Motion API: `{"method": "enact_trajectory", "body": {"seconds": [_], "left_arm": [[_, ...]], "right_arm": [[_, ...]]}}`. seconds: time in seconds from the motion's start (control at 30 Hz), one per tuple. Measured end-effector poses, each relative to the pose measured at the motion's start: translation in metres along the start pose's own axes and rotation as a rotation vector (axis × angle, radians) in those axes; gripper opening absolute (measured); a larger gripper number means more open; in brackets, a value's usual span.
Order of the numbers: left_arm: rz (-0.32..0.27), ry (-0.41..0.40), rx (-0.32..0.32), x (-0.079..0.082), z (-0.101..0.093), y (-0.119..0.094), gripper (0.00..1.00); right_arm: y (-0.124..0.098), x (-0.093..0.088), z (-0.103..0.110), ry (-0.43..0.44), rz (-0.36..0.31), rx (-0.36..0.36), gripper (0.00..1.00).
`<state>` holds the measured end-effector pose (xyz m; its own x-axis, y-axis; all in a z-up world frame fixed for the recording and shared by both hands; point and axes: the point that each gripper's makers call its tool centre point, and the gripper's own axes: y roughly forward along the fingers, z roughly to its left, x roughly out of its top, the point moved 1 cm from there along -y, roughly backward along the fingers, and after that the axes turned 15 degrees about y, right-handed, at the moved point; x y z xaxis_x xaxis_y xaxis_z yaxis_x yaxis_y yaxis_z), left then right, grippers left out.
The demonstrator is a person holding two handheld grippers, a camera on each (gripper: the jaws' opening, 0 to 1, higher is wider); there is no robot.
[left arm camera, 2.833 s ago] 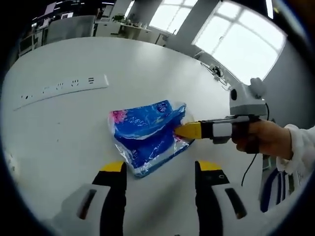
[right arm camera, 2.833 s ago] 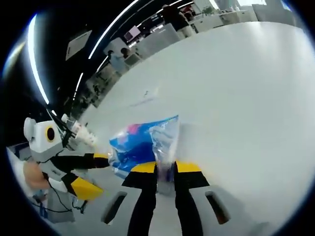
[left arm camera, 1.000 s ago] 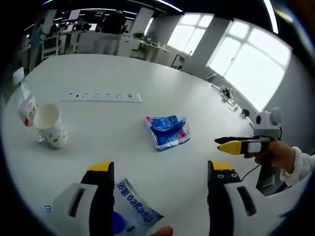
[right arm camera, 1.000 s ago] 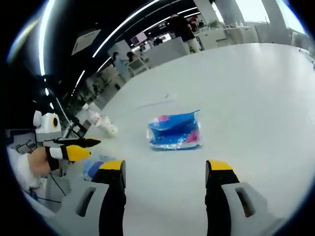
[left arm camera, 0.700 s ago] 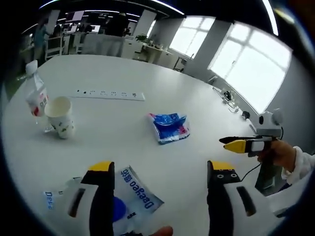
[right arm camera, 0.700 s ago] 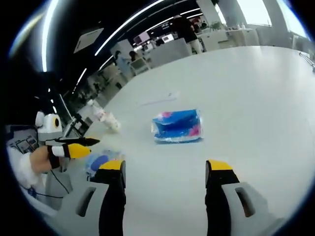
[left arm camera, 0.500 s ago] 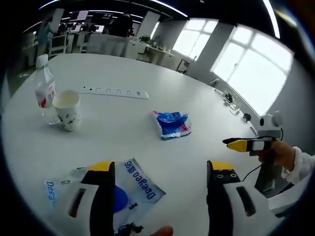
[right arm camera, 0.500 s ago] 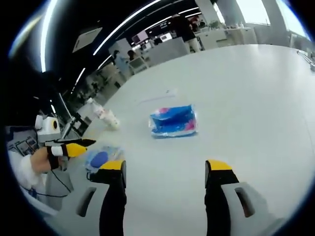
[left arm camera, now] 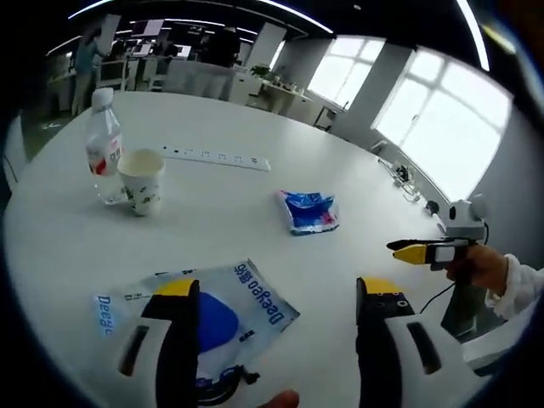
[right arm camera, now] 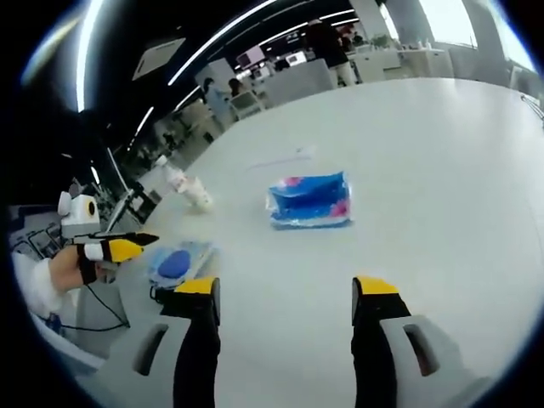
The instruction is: Arrange the tabletop items into an orderly group along one side of the table until the central work area is clear of visible clutter.
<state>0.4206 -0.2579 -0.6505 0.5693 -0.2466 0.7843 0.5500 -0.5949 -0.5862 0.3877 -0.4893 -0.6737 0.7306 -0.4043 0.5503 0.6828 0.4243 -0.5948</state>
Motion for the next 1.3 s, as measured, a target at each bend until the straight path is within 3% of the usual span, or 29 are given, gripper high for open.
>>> {"method": "enact_trajectory", "body": {"seconds": [0.23,0.83,1.3], "left_arm": [[-0.019,0.012,0.005,0.003,0.009,-0.010,0.76],[-0.026,-0.068,0.110,-0.027,0.059,-0.048,0.75],[-0.022,-0.120,0.170,-0.045,0.079,-0.067,0.74]], "right_arm": [[0.008,-0.003,0.015,0.008,-0.004,0.024,0.60],[0.048,-0.019,0.066,-0.055,0.099,0.094,0.57],[0.063,-0.028,0.078,-0.071,0.156,0.112,0.54]]}}
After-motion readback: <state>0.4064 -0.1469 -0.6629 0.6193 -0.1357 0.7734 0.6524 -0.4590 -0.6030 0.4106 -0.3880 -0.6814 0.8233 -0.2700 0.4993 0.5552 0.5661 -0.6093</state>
